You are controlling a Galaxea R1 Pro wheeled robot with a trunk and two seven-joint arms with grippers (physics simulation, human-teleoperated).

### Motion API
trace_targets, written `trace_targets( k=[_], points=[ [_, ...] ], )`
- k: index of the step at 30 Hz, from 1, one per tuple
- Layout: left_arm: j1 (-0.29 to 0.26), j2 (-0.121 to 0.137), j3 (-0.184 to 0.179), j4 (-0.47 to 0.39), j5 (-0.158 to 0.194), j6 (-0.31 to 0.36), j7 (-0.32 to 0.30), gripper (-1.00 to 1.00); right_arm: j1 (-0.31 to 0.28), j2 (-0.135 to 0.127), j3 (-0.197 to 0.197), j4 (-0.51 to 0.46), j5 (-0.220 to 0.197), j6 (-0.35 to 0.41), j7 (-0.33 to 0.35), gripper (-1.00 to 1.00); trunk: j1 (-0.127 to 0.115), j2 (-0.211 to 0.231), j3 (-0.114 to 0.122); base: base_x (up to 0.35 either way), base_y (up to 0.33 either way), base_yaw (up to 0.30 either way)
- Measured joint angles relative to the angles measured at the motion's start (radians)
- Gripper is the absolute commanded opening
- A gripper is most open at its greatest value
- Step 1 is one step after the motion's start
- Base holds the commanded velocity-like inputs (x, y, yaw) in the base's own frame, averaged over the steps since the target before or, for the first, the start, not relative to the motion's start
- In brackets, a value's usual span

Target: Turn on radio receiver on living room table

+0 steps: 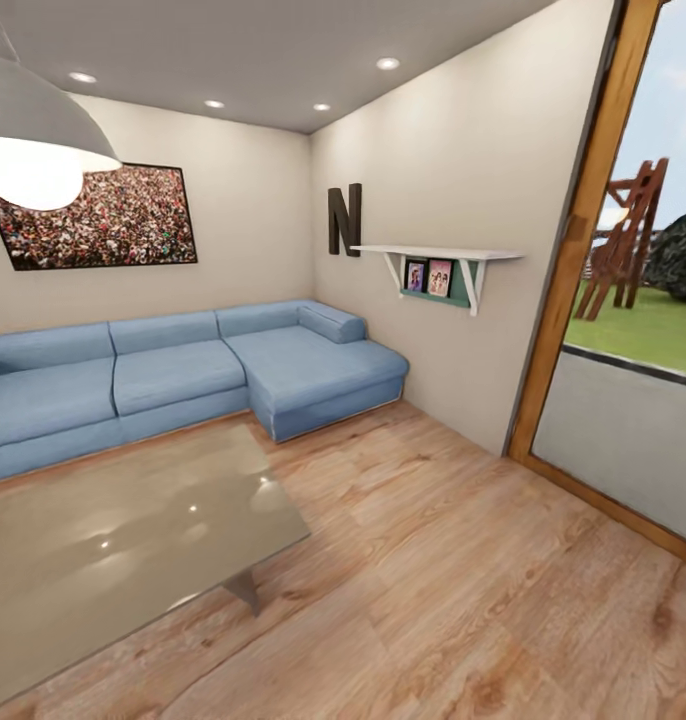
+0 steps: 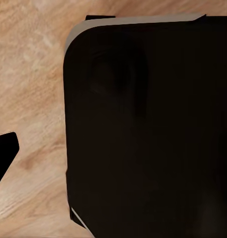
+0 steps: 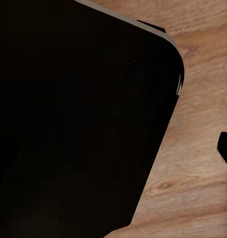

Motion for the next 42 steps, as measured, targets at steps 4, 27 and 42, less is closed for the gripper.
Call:
trace_targets(
  k=[4,27,42],
  points=[
    [0.000,0.001,0.000,0.000,0.000,0.000,0.000,1.00,0.000,0.000,0.000,0.000,0.000,0.000,0.000,1.00,0.000,0.000,0.000,0.000,0.000,0.272],
    [0.000,0.000,0.000,0.000,0.000,0.000,0.000,1.00,0.000,0.000,0.000,0.000,0.000,0.000,0.000,1.00,0.000,0.000,0.000,0.000,0.000,0.272],
    [0.000,0.000,0.000,0.000,0.000,0.000,0.000,1.00,0.000,0.000,0.000,0.000,0.000,0.000,0.000,1.00,0.000,0.000,0.000,0.000,0.000,0.272]
  ],
)
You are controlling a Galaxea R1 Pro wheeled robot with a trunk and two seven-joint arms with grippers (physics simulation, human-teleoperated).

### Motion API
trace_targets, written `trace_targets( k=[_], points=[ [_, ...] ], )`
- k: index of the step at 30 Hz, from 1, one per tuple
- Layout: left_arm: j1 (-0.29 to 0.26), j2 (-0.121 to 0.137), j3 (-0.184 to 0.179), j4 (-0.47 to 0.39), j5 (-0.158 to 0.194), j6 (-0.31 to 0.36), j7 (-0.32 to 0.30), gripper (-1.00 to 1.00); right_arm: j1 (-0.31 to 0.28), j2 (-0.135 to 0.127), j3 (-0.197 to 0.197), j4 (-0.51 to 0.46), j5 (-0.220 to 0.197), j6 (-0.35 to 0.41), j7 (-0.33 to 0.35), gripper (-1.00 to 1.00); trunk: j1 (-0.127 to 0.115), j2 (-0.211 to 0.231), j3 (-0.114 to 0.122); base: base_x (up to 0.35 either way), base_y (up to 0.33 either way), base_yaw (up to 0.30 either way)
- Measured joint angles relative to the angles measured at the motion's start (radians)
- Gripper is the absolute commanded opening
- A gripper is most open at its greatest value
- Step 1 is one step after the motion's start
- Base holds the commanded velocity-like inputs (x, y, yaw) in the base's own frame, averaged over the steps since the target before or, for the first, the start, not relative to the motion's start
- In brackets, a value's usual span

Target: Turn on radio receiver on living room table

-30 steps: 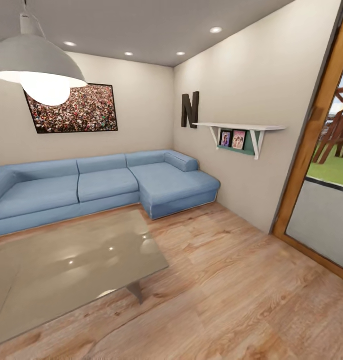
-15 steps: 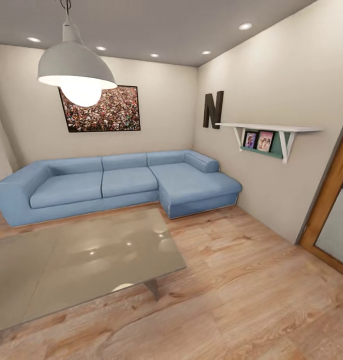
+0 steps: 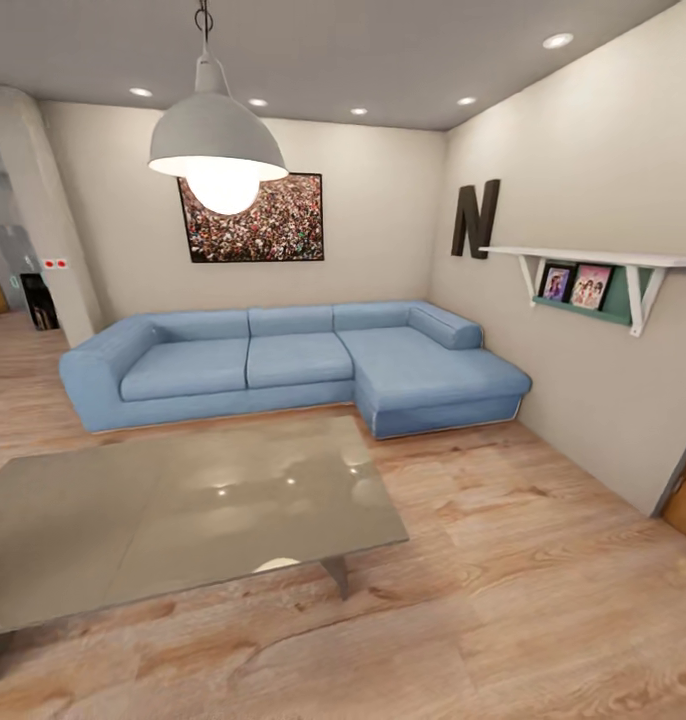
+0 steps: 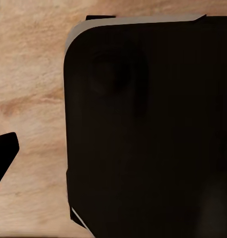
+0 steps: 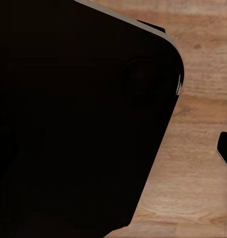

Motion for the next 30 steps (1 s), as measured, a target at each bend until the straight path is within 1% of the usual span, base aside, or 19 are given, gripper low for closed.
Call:
trace_targets(
  k=[30],
  points=[
    [0.000,-0.001,0.000,0.000,0.000,0.000,0.000,1.00,0.000,0.000,0.000,0.000,0.000,0.000,0.000,1.00,0.000,0.000,0.000,0.000,0.000,0.272]
  ],
)
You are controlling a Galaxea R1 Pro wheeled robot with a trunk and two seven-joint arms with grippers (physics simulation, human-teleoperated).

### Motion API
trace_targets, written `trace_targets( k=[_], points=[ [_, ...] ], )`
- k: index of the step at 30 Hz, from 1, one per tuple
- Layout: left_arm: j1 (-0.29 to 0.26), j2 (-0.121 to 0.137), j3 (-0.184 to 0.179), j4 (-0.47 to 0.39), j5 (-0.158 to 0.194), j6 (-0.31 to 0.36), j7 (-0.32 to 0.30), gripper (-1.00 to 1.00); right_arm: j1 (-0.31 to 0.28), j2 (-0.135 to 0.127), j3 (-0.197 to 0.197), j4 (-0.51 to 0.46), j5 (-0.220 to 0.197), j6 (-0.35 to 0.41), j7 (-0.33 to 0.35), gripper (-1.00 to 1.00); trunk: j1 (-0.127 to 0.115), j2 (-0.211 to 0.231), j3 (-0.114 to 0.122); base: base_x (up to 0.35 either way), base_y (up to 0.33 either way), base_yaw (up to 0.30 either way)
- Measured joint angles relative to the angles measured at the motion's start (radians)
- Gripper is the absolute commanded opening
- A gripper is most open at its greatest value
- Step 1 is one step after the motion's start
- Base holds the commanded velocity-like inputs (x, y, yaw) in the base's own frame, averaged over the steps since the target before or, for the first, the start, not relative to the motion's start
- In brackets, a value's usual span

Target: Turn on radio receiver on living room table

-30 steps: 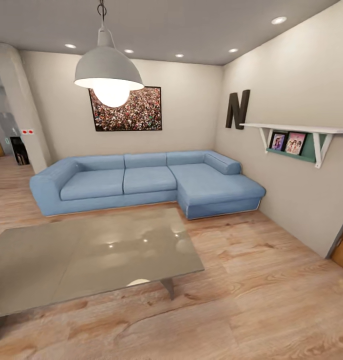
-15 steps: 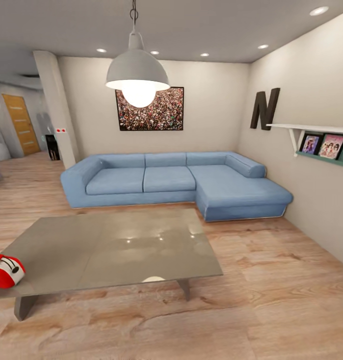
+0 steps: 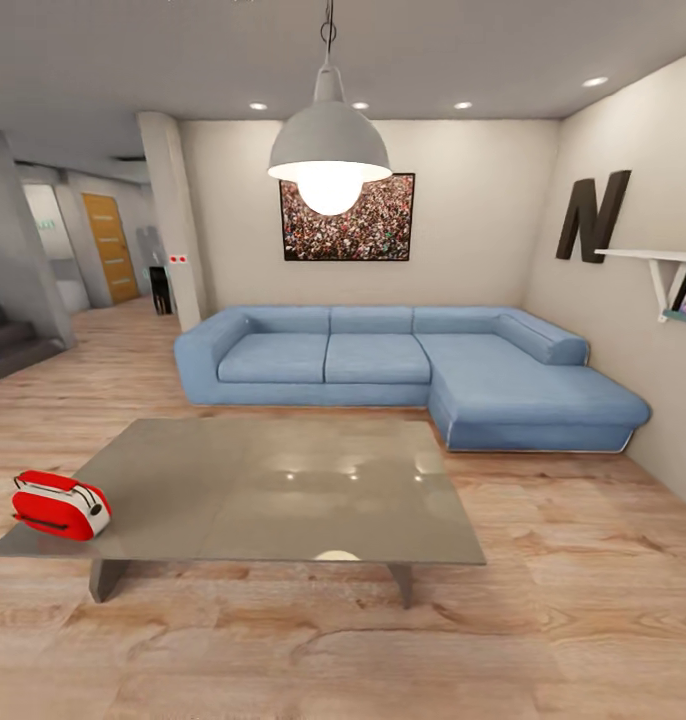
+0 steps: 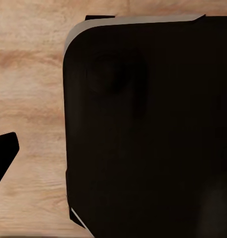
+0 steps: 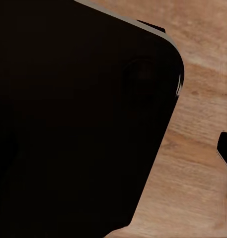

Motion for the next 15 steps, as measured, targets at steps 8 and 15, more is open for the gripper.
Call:
trace_targets(
  k=[8,15],
  points=[
    [0.000,0.000,0.000,0.000,0.000,0.000,0.000,1.00,0.000,0.001,0.001,0.000,0.000,0.000,0.000,1.00,0.000,0.000,0.000,0.000,0.000,0.272],
    [0.000,0.000,0.000,0.000,0.000,0.000,0.000,1.00,0.000,0.000,0.001,0.000,0.000,0.000,0.000,1.00,0.000,0.000,0.000,0.000,0.000,0.272]
  ],
)
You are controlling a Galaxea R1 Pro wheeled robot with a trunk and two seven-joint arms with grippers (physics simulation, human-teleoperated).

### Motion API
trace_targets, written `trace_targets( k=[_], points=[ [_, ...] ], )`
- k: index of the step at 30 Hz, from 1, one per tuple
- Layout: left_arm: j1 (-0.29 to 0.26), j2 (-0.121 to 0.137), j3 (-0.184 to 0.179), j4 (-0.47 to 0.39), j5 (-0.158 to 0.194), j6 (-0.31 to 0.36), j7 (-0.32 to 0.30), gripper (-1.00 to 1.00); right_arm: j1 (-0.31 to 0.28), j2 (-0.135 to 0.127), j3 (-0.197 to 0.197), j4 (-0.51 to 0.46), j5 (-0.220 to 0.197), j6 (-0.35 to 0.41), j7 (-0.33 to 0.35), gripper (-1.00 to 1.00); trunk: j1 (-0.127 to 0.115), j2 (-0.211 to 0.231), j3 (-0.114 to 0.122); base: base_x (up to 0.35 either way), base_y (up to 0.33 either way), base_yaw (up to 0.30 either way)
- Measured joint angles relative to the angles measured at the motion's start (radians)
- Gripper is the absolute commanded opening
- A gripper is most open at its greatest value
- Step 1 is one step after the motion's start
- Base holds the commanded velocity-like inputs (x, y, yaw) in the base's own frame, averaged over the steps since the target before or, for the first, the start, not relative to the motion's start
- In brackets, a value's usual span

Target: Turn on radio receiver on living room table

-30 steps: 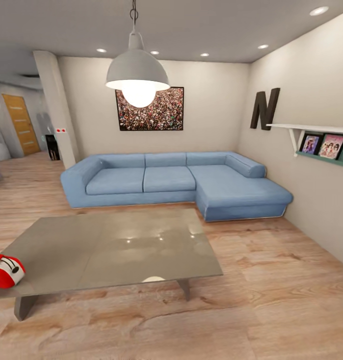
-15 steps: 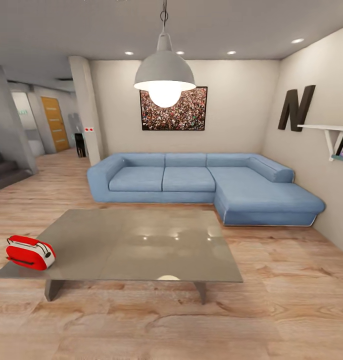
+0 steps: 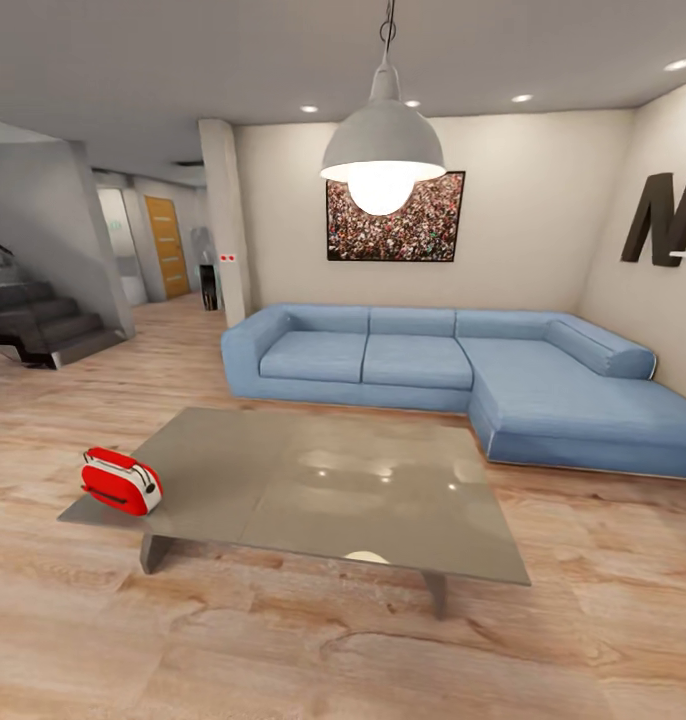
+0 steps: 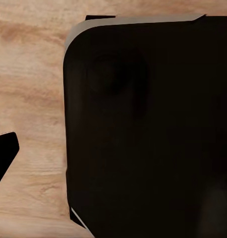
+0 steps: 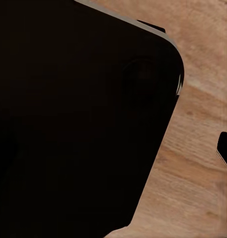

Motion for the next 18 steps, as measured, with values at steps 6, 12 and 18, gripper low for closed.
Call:
trace_targets(
  k=[6,12,18],
  points=[
    [0.000,0.000,0.000,0.000,0.000,0.000,0.000,1.00,0.000,0.000,0.000,0.000,0.000,0.000,0.000,1.00,0.000,0.000,0.000,0.000,0.000,0.272],
    [0.000,0.001,0.000,0.000,0.000,0.000,0.000,1.00,0.000,0.000,0.000,0.000,0.000,0.000,0.000,1.00,0.000,0.000,0.000,0.000,0.000,0.272],
    [0.000,0.000,0.000,0.000,0.000,0.000,0.000,1.00,0.000,0.000,0.000,0.000,0.000,0.000,0.000,1.00,0.000,0.000,0.000,0.000,0.000,0.272]
  ],
)
